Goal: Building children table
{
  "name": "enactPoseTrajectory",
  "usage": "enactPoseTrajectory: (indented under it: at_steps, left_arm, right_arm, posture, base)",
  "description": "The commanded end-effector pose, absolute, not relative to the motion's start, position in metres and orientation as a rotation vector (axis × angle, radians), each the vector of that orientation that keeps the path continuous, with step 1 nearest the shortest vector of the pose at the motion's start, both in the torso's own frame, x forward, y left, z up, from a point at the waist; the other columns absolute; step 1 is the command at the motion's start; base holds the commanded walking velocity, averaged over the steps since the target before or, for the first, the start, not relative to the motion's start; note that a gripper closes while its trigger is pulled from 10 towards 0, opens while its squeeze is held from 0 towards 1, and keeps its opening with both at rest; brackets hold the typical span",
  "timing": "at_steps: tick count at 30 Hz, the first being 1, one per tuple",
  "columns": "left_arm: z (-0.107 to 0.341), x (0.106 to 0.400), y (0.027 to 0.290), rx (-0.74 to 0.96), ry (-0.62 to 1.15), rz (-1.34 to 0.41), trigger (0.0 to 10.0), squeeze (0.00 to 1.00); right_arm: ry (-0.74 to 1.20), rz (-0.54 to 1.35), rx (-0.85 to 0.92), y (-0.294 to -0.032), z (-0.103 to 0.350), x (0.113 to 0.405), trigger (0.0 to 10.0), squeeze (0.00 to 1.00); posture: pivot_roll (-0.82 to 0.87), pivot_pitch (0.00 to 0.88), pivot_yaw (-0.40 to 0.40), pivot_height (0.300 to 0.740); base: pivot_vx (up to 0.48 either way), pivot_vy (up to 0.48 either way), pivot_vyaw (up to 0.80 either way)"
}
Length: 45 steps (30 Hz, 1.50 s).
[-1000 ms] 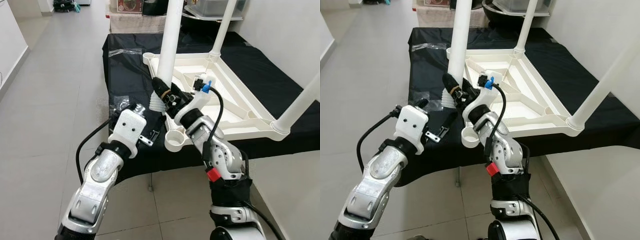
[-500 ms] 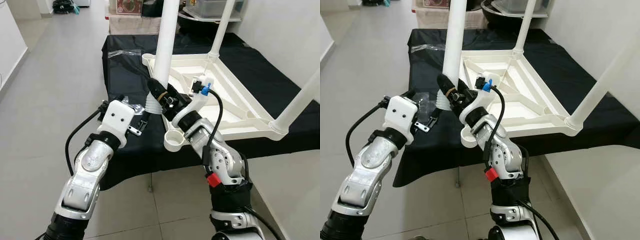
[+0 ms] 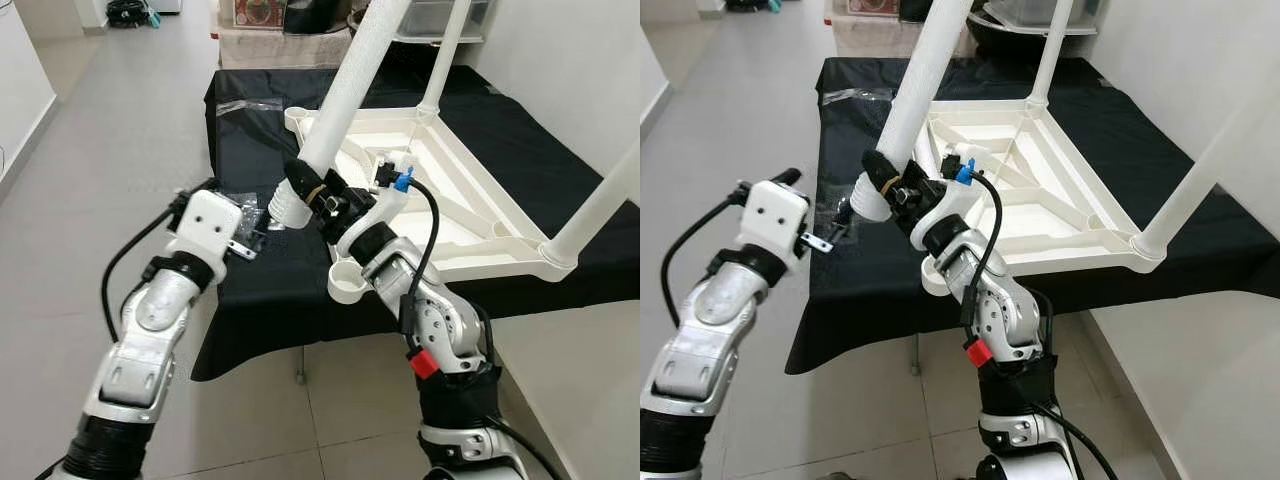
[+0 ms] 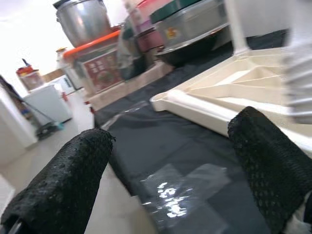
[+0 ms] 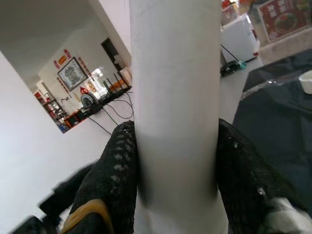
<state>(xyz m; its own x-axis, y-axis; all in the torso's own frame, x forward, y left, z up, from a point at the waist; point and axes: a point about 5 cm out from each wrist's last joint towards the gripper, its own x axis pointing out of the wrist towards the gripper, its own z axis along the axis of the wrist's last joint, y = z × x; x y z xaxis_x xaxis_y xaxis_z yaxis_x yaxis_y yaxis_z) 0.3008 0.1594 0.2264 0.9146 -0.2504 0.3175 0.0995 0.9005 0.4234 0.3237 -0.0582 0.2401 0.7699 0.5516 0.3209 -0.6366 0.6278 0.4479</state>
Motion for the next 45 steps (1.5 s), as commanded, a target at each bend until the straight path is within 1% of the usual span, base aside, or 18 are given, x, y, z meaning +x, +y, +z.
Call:
enactPoseTrajectory:
  at_steps: [1,11,19,23,24,26,27,28,29,31,34,41,45]
  left_arm:
    - [0.224,0.301,0.163,0.426,-0.369,-0.178,10.0,0.0]
    - [0.219,0.298,0.163,0.445,-0.354,-0.187,10.0,0.0]
    - [0.198,0.288,0.16,0.455,-0.225,-0.245,10.0,0.0]
    - [0.196,0.286,0.159,0.447,-0.214,-0.258,10.0,0.0]
    - [0.193,0.283,0.156,0.421,-0.2,-0.293,10.0,0.0]
    - [0.193,0.283,0.156,0.421,-0.2,-0.293,10.0,0.0]
    - [0.189,0.279,0.149,0.383,-0.183,-0.36,10.0,0.0]
    - [0.189,0.279,0.149,0.383,-0.183,-0.36,10.0,0.0]
    - [0.188,0.276,0.142,0.357,-0.174,-0.411,10.0,0.0]
    - [0.188,0.276,0.142,0.357,-0.174,-0.411,10.0,0.0]
    - [0.191,0.276,0.127,0.299,-0.196,-0.491,10.0,0.0]
    - [0.194,0.278,0.122,0.251,-0.212,-0.509,10.0,0.0]
    - [0.2,0.284,0.123,0.244,-0.239,-0.475,10.0,0.0]
  right_arm:
    - [-0.152,0.695,0.642,-0.051,0.237,0.319,0.0,0.0]
    - [-0.157,0.684,0.644,-0.051,0.239,0.321,0.0,0.0]
    - [-0.174,0.656,0.637,-0.057,0.244,0.33,0.0,0.0]
    - [-0.177,0.652,0.634,-0.058,0.244,0.332,0.0,0.0]
    - [-0.181,0.646,0.631,-0.059,0.246,0.334,0.0,0.0]
    - [-0.181,0.646,0.631,-0.059,0.246,0.334,0.0,0.0]
    - [-0.186,0.642,0.628,-0.06,0.247,0.335,0.0,0.0]
    - [-0.186,0.642,0.628,-0.06,0.247,0.335,0.0,0.0]
    - [-0.189,0.64,0.627,-0.061,0.248,0.336,0.0,0.0]
    - [-0.189,0.64,0.627,-0.061,0.248,0.336,0.0,0.0]
    - [-0.192,0.65,0.621,-0.059,0.248,0.336,0.0,0.0]
    - [-0.19,0.665,0.619,-0.056,0.247,0.332,0.0,0.0]
    - [-0.191,0.685,0.619,-0.052,0.246,0.329,0.0,0.0]
  posture:
    - [0.09,0.078,-0.064,0.74]
    - [0.09,0.081,-0.064,0.74]
    - [0.09,0.082,-0.07,0.74]
    - [0.09,0.082,-0.07,0.74]
    - [0.09,0.083,-0.074,0.74]
    - [0.09,0.083,-0.074,0.74]
    - [0.09,0.083,-0.074,0.74]
    - [0.09,0.083,-0.074,0.74]
    - [0.09,0.084,-0.073,0.74]
    - [0.09,0.084,-0.073,0.74]
    - [0.09,0.083,-0.073,0.74]
    - [0.09,0.085,-0.072,0.74]
    - [0.09,0.086,-0.073,0.74]
  base:
    - [0.0,0.0,0.0]
    - [0.0,0.0,0.0]
    - [0.0,0.0,0.0]
    - [0.0,0.0,0.0]
    - [0.0,0.0,0.0]
    - [0.0,0.0,0.0]
    - [0.0,0.0,0.0]
    - [0.0,0.0,0.0]
    - [0.0,0.0,0.0]
    - [0.0,0.0,0.0]
    - [0.0,0.0,0.0]
    - [0.0,0.0,0.0]
    - [0.0,0.0,0.0]
